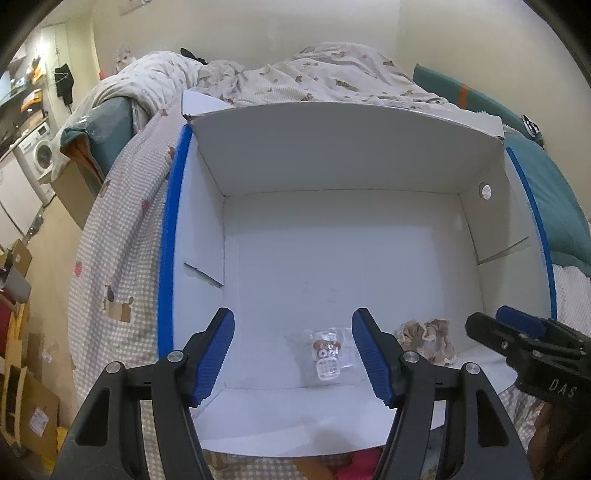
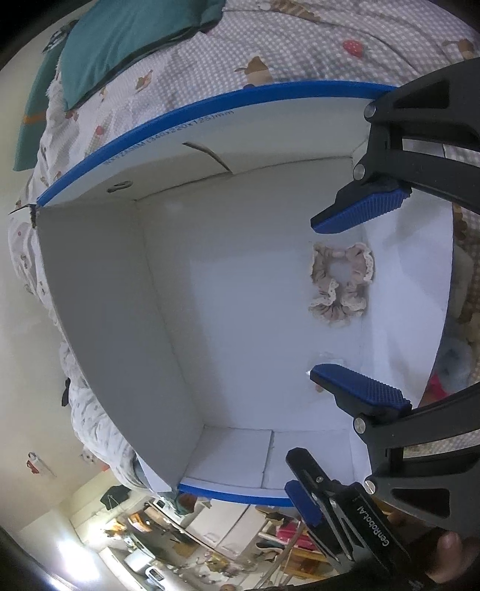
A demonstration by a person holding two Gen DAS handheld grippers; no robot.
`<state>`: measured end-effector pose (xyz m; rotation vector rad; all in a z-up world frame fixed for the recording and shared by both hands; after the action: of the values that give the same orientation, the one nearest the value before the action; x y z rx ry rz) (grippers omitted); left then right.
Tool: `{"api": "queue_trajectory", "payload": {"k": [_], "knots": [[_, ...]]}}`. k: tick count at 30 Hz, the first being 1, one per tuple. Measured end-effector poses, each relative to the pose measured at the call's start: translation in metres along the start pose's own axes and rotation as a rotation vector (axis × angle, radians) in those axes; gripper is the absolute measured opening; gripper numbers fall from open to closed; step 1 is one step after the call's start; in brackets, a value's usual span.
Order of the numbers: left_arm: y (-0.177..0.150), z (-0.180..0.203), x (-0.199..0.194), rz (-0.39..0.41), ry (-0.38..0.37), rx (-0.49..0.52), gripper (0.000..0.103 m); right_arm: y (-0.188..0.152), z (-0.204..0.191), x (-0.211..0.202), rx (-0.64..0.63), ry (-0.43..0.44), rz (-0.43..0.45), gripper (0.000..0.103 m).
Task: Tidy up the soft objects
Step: 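Open the left gripper to drop the bag while the right releases the doll into the box, then grasp the tan cardboard piece with the left gripper while the right grasps the light-blue plush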
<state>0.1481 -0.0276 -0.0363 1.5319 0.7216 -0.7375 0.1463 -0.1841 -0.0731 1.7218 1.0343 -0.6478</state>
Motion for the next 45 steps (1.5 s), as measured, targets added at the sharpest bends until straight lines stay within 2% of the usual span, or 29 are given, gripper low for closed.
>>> {"api": "queue_trajectory", "payload": {"k": [7, 13, 18, 21, 23, 27, 29, 33, 37, 41, 45], "knots": [[-0.007, -0.004, -0.016, 0.022, 0.024, 0.012, 0.063, 0.001, 0.003, -0.007, 0.016, 0.004, 0.018, 0.077], [-0.013, -0.016, -0.033, 0.051, 0.032, -0.036, 0.063, 0.004, -0.004, -0.022, -0.008, 0.003, 0.075, 0.077], [-0.023, -0.029, -0.055, 0.111, 0.114, -0.034, 0.063, -0.002, -0.010, -0.038, -0.049, -0.012, 0.115, 0.077], [-0.030, -0.037, -0.064, 0.105, 0.129, -0.035, 0.063, -0.009, -0.010, -0.046, -0.071, -0.034, 0.122, 0.077], [-0.036, -0.042, -0.070, 0.099, 0.129, -0.051, 0.063, -0.016, -0.005, -0.052, -0.050, -0.018, 0.119, 0.077], [-0.050, -0.052, -0.080, 0.089, 0.062, -0.107, 0.063, -0.026, 0.002, -0.062, -0.005, -0.015, 0.122, 0.079], [-0.057, -0.054, -0.085, 0.087, 0.067, -0.112, 0.063, -0.029, 0.003, -0.067, 0.002, -0.021, 0.136, 0.084], [-0.072, -0.060, -0.091, 0.063, 0.076, -0.123, 0.063, -0.036, 0.005, -0.074, 0.029, -0.016, 0.152, 0.085], [-0.084, -0.069, -0.094, 0.045, 0.082, -0.158, 0.063, -0.048, 0.006, -0.072, 0.055, 0.027, 0.122, 0.085], [-0.093, -0.074, -0.096, 0.026, 0.047, -0.205, 0.063, -0.063, 0.001, -0.074, 0.031, -0.056, 0.128, 0.085], [-0.096, -0.077, -0.093, 0.010, 0.108, -0.197, 0.063, -0.073, -0.008, -0.074, -0.029, -0.093, 0.114, 0.085]]}}
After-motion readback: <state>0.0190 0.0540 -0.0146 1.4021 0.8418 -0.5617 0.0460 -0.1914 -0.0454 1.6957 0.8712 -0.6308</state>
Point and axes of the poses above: each gripper's, at about its wrist camera, not at the fingertips, and x roughly the way its jaws point, z to its right, y to its top, the point moved 4 cm from there along x, roughly the way its jaws point, and after that the axes turned 5 degrees about x, right-handed, at the moved point
